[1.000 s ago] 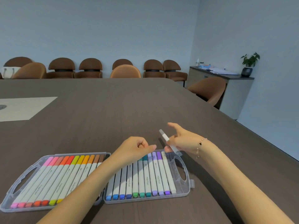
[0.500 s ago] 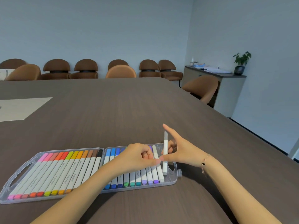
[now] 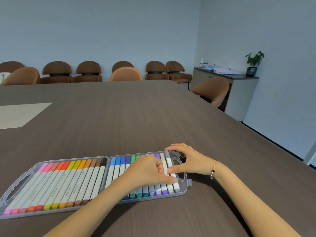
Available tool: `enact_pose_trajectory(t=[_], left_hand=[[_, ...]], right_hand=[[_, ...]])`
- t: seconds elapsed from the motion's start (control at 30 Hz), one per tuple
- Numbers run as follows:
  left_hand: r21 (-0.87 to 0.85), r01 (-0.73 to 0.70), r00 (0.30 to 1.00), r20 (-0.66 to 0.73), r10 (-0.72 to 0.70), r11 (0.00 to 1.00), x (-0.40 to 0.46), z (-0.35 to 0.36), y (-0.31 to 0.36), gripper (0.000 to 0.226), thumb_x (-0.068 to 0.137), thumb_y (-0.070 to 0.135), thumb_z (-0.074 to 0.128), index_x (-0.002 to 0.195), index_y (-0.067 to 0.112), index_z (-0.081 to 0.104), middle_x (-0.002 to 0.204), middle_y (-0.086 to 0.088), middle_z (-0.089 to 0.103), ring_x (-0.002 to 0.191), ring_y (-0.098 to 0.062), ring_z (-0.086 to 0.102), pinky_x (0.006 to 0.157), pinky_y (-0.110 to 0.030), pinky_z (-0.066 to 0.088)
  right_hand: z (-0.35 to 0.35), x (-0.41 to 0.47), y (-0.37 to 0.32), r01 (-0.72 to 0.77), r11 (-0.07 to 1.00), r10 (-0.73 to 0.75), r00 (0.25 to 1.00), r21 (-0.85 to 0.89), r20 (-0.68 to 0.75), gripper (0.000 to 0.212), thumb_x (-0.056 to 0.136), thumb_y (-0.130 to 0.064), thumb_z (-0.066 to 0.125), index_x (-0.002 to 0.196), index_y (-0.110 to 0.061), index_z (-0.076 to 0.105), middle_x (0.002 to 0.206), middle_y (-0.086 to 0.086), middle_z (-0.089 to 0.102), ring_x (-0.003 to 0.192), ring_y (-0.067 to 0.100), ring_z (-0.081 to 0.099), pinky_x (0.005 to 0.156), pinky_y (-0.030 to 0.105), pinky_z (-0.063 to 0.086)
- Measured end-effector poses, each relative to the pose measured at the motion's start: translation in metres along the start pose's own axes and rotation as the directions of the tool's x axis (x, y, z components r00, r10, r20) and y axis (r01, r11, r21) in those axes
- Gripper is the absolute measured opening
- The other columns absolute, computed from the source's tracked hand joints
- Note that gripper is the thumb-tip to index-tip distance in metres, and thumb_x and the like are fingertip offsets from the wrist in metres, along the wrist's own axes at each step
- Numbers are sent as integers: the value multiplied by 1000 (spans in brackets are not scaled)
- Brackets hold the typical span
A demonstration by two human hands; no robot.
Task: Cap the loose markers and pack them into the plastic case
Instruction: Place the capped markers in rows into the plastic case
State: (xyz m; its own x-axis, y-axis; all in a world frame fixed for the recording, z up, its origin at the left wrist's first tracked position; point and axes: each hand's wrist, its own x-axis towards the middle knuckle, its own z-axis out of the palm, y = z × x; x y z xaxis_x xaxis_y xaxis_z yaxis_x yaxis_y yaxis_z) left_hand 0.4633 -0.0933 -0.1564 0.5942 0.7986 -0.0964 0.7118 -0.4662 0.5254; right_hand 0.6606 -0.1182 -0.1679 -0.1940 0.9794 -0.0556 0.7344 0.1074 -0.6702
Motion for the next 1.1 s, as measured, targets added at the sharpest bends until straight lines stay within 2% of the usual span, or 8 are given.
enact_pose_trajectory(t=[0.47,0.57,0.63,0.73,0.8,0.9,0.97,1.1], left_hand=[[-40,-11,999,47,13,999,-2,3,-1,39,72,54,71,61,22,52,56,7,46,54,-6,43,55,-22,38],[-141,-28,998,-64,19,990,-12,-21,-17,23,80,42,69,69,24,58,62,11,52,58,-3,46,57,-17,39],[-124,6,966,-255,-38,992,-20,-49,-49,16,87,37,63,77,25,62,72,10,59,68,-4,54,60,-15,40],[42,327,837,-476,-268,944,-43,-94,-130,18,90,40,55,95,25,62,98,1,63,100,-18,57,79,-29,46],[125,662,674,-530,-514,739,-71,-116,-182,40,91,46,51,116,16,57,118,-11,57,111,-31,52,91,-41,46],[134,827,550,-398,-734,546,-111,-131,-214,42,95,38,46,111,1,58,107,-17,62,94,-29,61,82,-34,53],[46,814,570,-247,-783,578,-118,-131,-215,38,97,35,42,95,0,58,89,-16,68,77,-26,66,69,-31,57],[-225,764,607,-67,-792,604,-111,-131,-210,46,96,40,47,89,-4,58,87,-20,71,77,-30,69,62,-33,55]], right_hand=[[1,-4,-2,-93,988,99,994,-125,49,84,69,-69,63,139,-42,26,145,-12,31,134,14,25,112,43,26],[0,0,1,-193,971,171,973,-144,-155,104,50,-84,54,139,-33,35,139,-8,40,130,16,33,110,44,30],[1,4,6,-269,951,197,908,-155,-370,94,52,-85,53,127,-27,51,125,-7,52,119,14,44,104,42,38],[-1,11,14,-308,946,228,851,-97,-473,67,63,-81,47,96,-26,70,101,-10,63,100,9,56,89,39,49],[-2,8,11,-307,952,269,837,-2,-477,55,73,-72,47,82,-24,73,90,-6,67,86,9,61,77,35,54],[-2,0,3,-323,945,315,849,54,-424,29,90,-43,55,86,-18,71,85,-5,66,78,9,61,62,21,47],[0,2,2,-326,943,323,855,63,-406,21,92,-33,54,92,-18,70,90,-5,65,80,8,58,63,21,43],[11,9,8,-348,937,319,804,38,-502,18,92,-20,53,96,-12,69,98,5,65,91,16,59,79,29,49]])
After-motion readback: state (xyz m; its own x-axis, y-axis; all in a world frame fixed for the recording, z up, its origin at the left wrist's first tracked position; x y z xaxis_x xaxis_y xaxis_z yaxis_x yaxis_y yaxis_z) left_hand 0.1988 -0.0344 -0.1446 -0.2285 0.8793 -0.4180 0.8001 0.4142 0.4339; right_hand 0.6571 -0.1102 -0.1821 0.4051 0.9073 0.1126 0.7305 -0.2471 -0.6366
